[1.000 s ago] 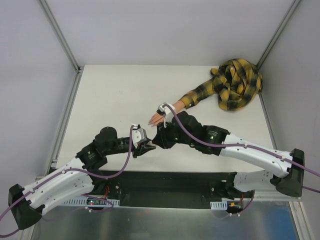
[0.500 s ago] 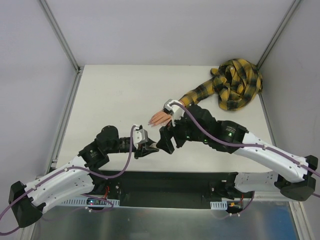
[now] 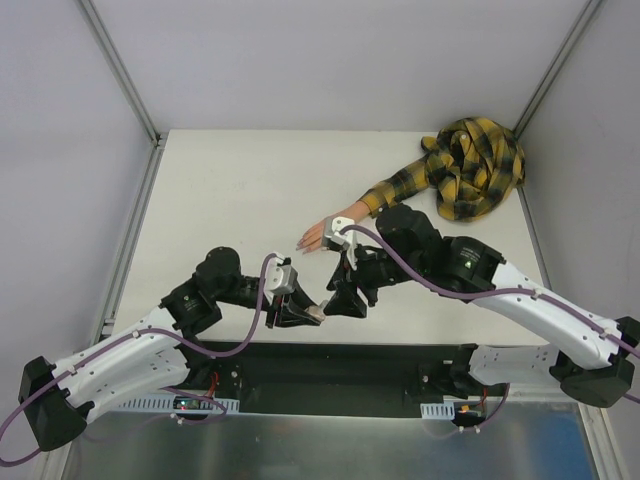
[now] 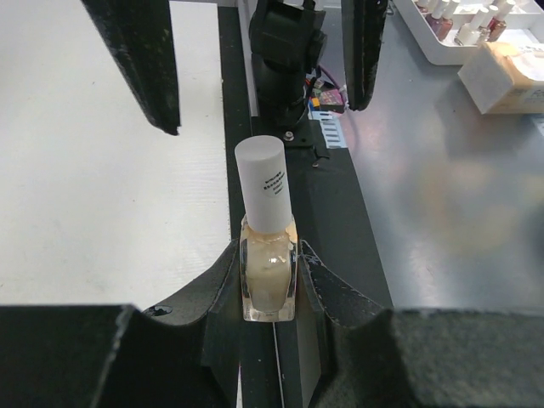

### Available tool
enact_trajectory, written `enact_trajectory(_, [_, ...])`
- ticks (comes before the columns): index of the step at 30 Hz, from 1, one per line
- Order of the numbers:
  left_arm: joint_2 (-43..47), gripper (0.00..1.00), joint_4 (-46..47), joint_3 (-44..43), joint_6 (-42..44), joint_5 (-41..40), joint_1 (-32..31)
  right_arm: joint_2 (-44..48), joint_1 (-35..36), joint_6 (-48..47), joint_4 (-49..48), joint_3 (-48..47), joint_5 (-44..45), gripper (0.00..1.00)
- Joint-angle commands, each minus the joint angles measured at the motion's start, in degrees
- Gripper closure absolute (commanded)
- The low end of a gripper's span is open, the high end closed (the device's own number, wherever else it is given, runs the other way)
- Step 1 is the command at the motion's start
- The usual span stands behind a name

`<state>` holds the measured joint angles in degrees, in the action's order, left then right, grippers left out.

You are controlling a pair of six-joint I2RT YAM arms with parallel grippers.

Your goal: Paint the nails

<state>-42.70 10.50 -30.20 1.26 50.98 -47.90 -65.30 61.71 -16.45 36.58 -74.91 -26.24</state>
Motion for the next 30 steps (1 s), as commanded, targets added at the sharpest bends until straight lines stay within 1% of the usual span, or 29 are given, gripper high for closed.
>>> enact_trajectory(1, [0.2, 1.00, 4.1, -2.4, -1.1, 4.5, 0.6, -1.1, -0.3, -2.9, -2.7, 0.0, -7.6, 0.46])
enact_trajectory(8, [0.5, 1.00, 4.4, -2.2, -1.1, 5.1, 1.1, -2.9, -0.3, -3.8, -3.6, 0.6, -8.7, 0.57])
enact_trajectory(13, [0.4, 1.00, 4.5, -2.2, -1.2, 5.1, 1.4, -3.0, -0.2, -4.1, -3.5, 1.2, -8.4, 0.59])
enact_trajectory(19, [0.5, 1.00, 5.1, -2.1, -1.2, 5.1, 2.5, -3.4, -0.1, -4.1, -3.5, 2.1, -8.7, 0.66])
enact_trajectory(20, [0.6, 1.00, 5.3, -2.1, -2.7, 4.7, 2.5, -3.4, -0.2, -4.2, -3.5, 2.2, -8.8, 0.68])
enact_trajectory(22, [0.7, 1.00, 5.5, -2.1, -2.8, 4.7, 2.8, -3.5, -0.2, -4.1, -3.7, 2.4, -8.9, 0.72])
enact_trajectory(24, [0.7, 1.00, 5.5, -2.1, -2.8, 4.0, 2.9, -3.6, -0.2, -3.7, -4.3, 2.5, -9.1, 0.82])
enact_trajectory(25, [0.8, 1.00, 5.5, -2.1, -2.8, 3.6, 3.0, -3.7, -0.2, -3.5, -4.4, 2.5, -9.1, 0.89])
enact_trajectory(26, [0.9, 1.00, 5.5, -2.1, -2.8, 2.1, 3.4, -4.2, -0.1, -3.3, -4.2, 2.4, -9.2, 1.00])
enact_trajectory(29, [2.0, 1.00, 5.2, -1.7, -2.7, -2.7, 4.2, -5.1, 0.0, -1.5, -5.8, 3.5, -8.6, 0.99])
enact_trajectory(30, [3.0, 1.00, 4.9, -1.5, -2.6, -6.9, 4.6, -5.3, 0.1, 0.4, -6.6, 4.1, -7.3, 1.00])
